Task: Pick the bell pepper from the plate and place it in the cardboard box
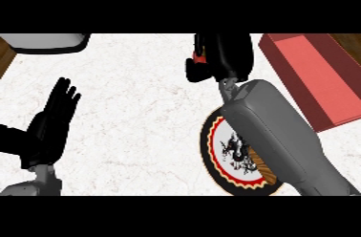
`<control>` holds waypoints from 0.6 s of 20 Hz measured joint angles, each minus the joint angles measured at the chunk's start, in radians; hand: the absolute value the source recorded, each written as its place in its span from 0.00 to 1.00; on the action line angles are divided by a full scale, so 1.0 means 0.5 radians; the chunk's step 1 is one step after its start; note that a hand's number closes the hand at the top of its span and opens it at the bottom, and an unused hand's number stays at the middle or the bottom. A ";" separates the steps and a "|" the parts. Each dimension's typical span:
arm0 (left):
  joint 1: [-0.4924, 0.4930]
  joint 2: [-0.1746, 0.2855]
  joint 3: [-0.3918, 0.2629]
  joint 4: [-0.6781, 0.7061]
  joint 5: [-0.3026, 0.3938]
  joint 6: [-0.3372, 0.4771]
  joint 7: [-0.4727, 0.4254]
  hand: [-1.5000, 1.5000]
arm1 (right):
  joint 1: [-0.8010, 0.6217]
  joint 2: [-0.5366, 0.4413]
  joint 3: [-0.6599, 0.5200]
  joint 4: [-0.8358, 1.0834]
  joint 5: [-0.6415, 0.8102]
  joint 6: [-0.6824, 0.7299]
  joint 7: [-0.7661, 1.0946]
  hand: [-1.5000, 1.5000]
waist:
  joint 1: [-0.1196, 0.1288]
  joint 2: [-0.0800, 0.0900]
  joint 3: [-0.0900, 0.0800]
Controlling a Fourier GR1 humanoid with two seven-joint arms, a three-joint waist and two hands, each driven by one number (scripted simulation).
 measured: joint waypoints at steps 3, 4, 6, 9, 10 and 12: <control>-0.027 0.005 0.005 0.005 0.005 -0.008 0.010 0.50 | 0.053 -0.130 -0.127 -0.156 0.001 0.076 0.080 1.00 | 0.011 0.007 0.000; -0.030 -0.004 -0.002 0.017 -0.004 -0.007 -0.004 0.50 | 0.075 -0.167 -0.171 -0.205 -0.007 0.102 0.095 1.00 | 0.015 0.009 0.000; -0.051 0.008 0.010 0.022 0.006 -0.016 0.022 0.50 | 0.102 -0.235 -0.270 -0.206 -0.033 0.130 0.061 1.00 | 0.028 0.013 0.000; -0.076 -0.030 -0.019 0.049 -0.029 0.009 -0.003 0.50 | 0.127 -0.309 -0.386 -0.180 -0.045 0.170 0.027 1.00 | 0.039 0.019 0.000; -0.060 -0.040 -0.028 0.047 -0.036 0.011 -0.015 0.50 | 0.143 -0.354 -0.443 -0.174 -0.078 0.187 -0.018 1.00 | 0.042 0.020 0.000; -0.044 -0.035 -0.031 0.004 -0.033 0.005 0.015 0.50 | 0.206 -0.402 -0.509 -0.139 -0.074 0.145 -0.097 1.00 | 0.048 0.021 0.000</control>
